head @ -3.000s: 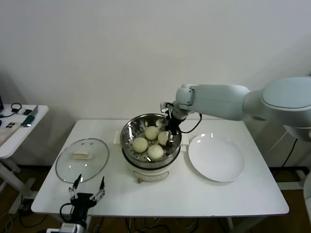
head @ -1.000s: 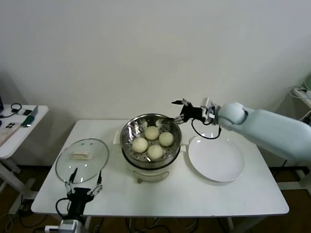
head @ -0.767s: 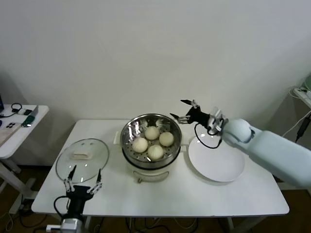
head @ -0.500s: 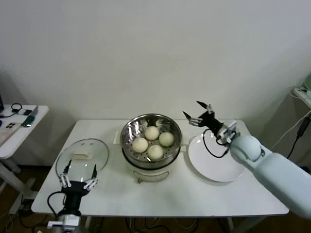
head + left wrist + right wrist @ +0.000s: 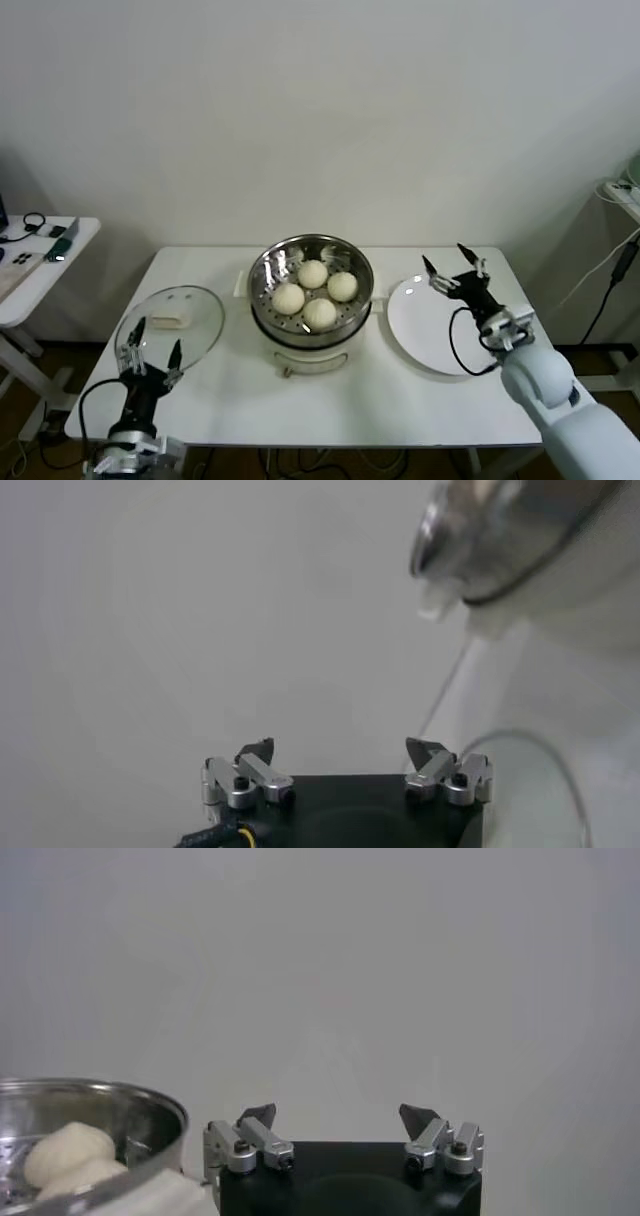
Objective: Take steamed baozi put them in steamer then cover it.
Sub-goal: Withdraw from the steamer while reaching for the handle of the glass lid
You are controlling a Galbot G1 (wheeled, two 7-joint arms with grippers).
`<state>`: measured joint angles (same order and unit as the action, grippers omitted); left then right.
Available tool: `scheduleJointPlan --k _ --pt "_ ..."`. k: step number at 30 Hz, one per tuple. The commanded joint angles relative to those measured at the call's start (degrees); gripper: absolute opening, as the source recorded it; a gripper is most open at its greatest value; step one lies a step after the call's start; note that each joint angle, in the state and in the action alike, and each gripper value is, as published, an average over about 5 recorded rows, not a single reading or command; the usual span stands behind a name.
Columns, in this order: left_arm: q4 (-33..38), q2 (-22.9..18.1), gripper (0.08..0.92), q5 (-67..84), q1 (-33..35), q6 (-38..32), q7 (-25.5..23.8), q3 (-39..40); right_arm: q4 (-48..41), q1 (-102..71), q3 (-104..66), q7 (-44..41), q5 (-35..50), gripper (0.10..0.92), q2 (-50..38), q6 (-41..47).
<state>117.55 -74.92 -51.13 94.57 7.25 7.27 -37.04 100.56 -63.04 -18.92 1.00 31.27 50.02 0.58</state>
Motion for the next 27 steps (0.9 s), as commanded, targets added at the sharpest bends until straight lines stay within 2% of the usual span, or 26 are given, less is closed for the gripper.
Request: scheduleJointPlan --k 1,16,27 --pt "-6.9 4.9 0.823 -22.4 -3.1 5.9 -2.8 -0.2 2.9 -15.9 -14.6 -1.9 -3.9 0.823 6.7 0.7" --pt "-22.8 8.4 0.823 -20.4 -15.6 1.5 -0.8 2.4 1.4 -16.5 -15.3 -4.0 -5.8 0.823 8.5 0.1" --pt "-39.2 8.1 0.823 -19.9 -26.6 -5.6 1.7 3.1 0.4 -16.5 -15.2 -5.0 -7.4 0.823 8.5 -0.3"
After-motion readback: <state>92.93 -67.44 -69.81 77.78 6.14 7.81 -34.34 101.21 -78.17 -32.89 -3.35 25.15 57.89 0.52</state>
